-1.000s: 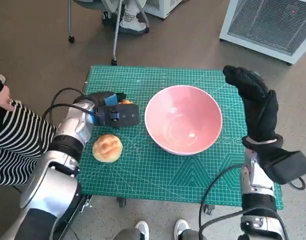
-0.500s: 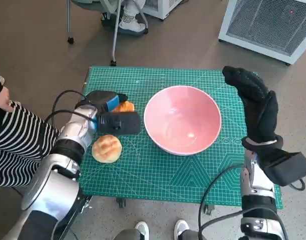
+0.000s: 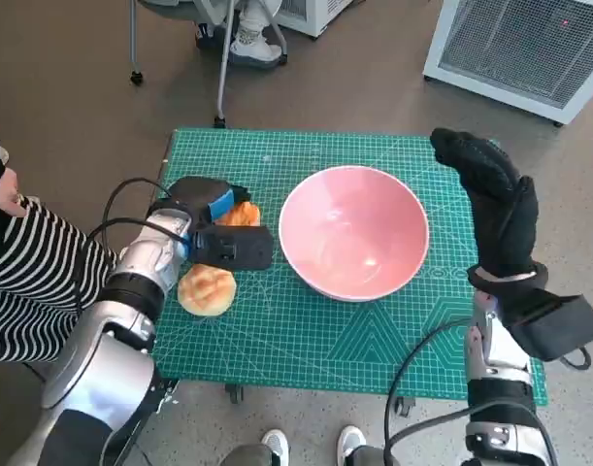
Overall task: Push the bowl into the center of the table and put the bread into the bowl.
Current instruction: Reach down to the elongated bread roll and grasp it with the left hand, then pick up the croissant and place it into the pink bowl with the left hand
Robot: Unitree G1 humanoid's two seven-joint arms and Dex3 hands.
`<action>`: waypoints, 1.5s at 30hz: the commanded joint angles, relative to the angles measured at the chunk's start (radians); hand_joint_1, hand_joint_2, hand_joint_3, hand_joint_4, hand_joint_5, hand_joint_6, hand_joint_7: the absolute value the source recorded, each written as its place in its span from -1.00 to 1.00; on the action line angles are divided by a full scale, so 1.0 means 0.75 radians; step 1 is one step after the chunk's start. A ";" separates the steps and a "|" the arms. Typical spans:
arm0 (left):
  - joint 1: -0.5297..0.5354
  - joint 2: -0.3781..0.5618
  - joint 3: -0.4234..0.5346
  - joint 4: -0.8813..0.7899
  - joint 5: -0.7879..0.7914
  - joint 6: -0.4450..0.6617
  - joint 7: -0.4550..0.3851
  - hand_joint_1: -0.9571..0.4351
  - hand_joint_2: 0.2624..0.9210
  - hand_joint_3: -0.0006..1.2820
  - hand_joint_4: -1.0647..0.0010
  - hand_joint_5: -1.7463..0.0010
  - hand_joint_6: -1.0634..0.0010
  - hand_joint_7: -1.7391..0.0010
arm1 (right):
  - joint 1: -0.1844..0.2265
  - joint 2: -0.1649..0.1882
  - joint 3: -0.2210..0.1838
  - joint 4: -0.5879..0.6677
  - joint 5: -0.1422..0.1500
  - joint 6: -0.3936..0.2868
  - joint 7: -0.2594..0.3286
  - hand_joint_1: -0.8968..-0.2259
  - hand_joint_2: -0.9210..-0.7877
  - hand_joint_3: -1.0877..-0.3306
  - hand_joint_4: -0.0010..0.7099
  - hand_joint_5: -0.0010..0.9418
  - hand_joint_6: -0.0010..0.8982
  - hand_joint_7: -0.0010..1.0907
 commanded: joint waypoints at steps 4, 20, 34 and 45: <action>0.035 0.003 -0.011 0.023 0.011 -0.004 0.000 -0.11 0.98 -0.86 -0.16 0.01 -0.23 -0.35 | 0.047 0.012 -0.002 -0.005 0.011 0.021 0.000 -0.60 -1.00 -0.14 -0.54 -1.00 -0.82 -0.23; 0.027 0.008 -0.005 0.023 0.005 0.001 0.012 0.37 1.00 -0.84 -0.18 -0.46 -0.15 -0.31 | 0.052 0.011 0.000 -0.011 0.022 0.026 0.010 -0.60 -1.00 -0.16 -0.54 -1.00 -0.83 -0.21; -0.035 0.040 0.069 -0.007 -0.052 -0.069 0.066 0.37 1.00 -0.86 -0.24 -0.40 -0.13 -0.33 | 0.058 0.013 0.001 -0.021 0.032 0.031 0.018 -0.61 -1.00 -0.16 -0.55 -1.00 -0.84 -0.20; -0.113 0.077 0.180 -0.091 -0.132 -0.229 0.166 0.37 1.00 -0.85 -0.25 -0.36 -0.08 -0.40 | 0.060 0.017 0.000 -0.029 0.031 0.036 0.020 -0.61 -1.00 -0.16 -0.55 -1.00 -0.85 -0.19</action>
